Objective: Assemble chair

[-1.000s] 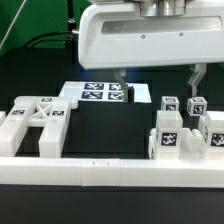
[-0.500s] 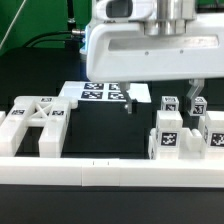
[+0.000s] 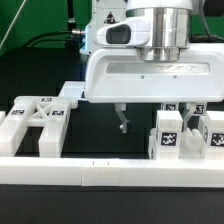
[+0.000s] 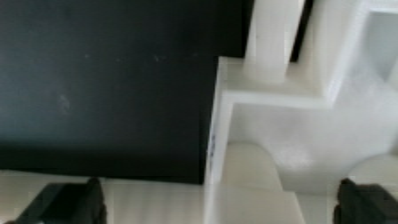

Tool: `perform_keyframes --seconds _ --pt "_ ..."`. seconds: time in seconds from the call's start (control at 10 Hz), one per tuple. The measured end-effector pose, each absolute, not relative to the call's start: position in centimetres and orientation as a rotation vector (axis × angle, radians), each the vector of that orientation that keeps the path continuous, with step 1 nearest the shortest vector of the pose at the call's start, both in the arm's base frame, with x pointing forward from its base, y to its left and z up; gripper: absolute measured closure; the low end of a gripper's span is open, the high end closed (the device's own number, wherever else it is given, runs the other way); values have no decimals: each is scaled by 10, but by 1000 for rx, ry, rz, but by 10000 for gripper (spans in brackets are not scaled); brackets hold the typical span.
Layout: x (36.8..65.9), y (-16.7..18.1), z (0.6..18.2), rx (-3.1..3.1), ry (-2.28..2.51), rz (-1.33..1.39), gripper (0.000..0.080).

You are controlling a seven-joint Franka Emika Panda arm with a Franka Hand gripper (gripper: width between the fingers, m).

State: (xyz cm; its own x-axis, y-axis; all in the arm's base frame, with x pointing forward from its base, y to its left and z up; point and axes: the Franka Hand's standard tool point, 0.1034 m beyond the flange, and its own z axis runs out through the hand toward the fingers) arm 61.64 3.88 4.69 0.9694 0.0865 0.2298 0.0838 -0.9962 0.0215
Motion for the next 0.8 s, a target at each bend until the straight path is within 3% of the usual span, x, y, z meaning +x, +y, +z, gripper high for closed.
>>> perform_keyframes --seconds 0.5,0.8 --pt "609 39 8 3072 127 407 150" --pt "609 41 7 3072 131 406 150"
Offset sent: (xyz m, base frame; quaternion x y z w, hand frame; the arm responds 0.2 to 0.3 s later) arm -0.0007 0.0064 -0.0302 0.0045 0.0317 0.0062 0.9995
